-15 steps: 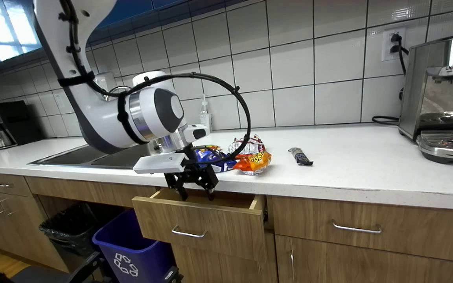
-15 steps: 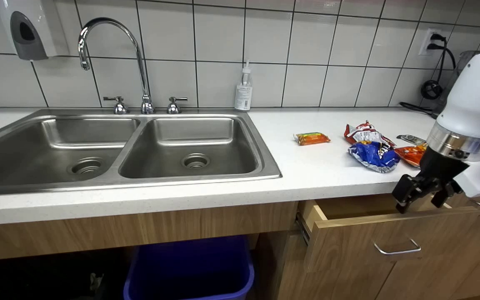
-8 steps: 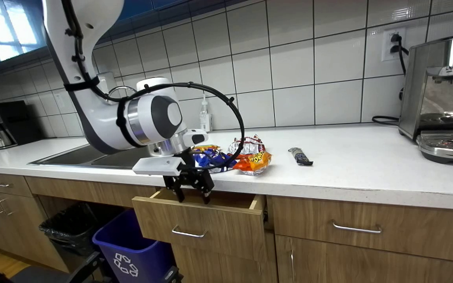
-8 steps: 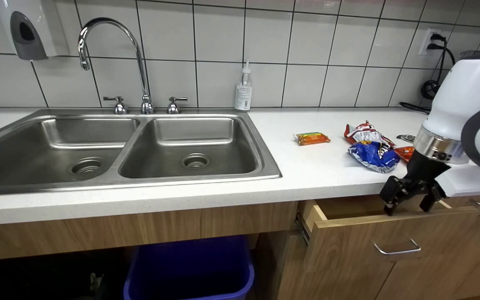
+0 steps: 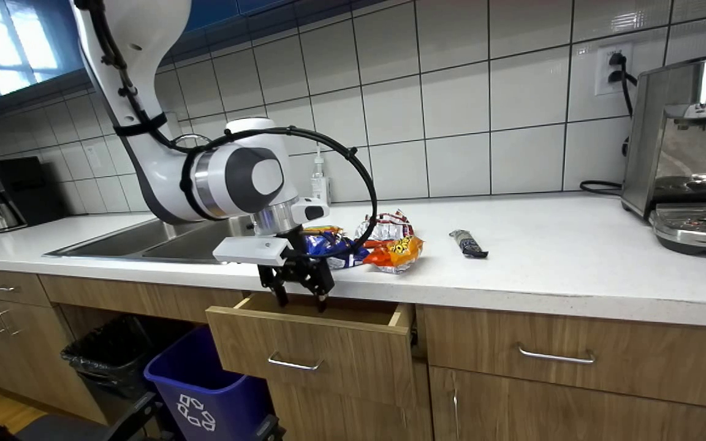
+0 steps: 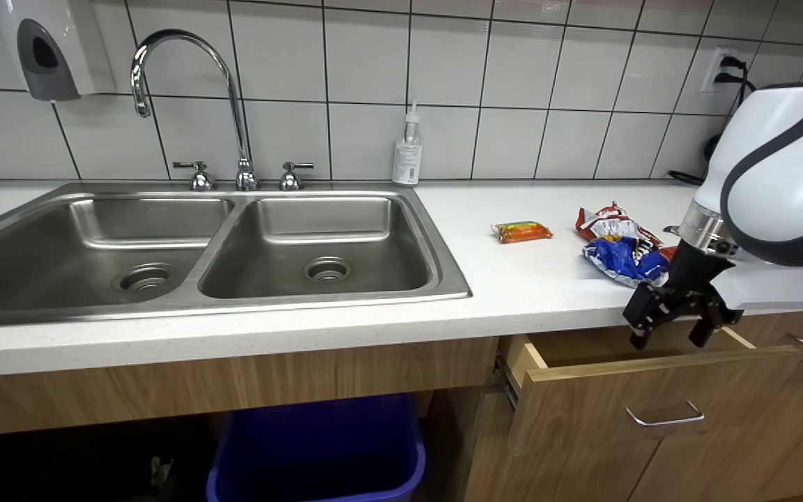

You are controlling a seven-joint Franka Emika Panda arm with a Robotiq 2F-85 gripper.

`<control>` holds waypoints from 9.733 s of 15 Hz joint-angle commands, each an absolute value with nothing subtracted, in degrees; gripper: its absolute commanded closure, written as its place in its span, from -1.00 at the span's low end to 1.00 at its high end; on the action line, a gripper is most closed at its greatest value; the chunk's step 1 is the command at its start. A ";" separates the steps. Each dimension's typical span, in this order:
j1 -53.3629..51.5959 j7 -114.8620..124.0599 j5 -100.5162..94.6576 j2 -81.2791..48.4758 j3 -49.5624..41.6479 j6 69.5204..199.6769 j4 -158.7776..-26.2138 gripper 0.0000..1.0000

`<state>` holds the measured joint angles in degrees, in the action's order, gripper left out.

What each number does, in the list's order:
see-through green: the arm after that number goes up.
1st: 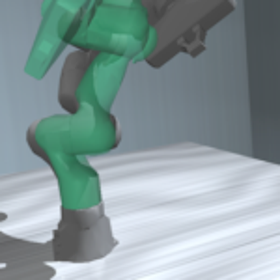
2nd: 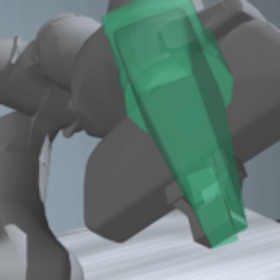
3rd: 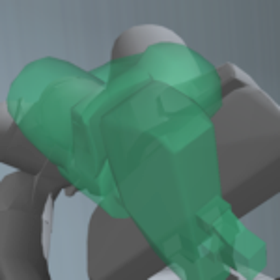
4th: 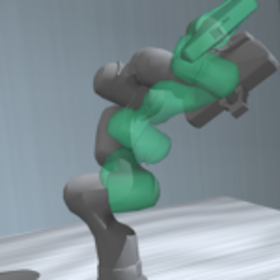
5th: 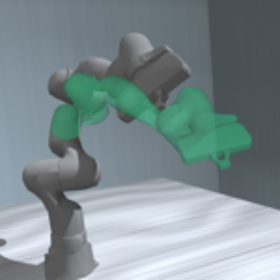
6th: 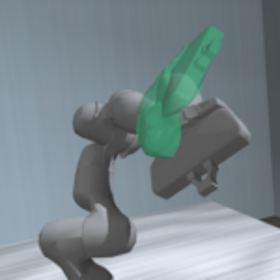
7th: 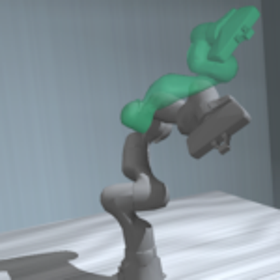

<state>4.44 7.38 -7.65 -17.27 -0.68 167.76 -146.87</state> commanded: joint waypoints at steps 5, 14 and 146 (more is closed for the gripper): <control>2.85 4.58 -4.79 -18.38 -1.85 160.64 -142.72 -1.00; 2.47 4.72 -4.49 -18.09 -2.05 161.57 -143.63 -1.00; 5.10 -8.75 2.80 -25.07 -0.24 146.54 -113.59 -1.00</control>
<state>3.75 -6.50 2.23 -22.86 -1.44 150.53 -117.36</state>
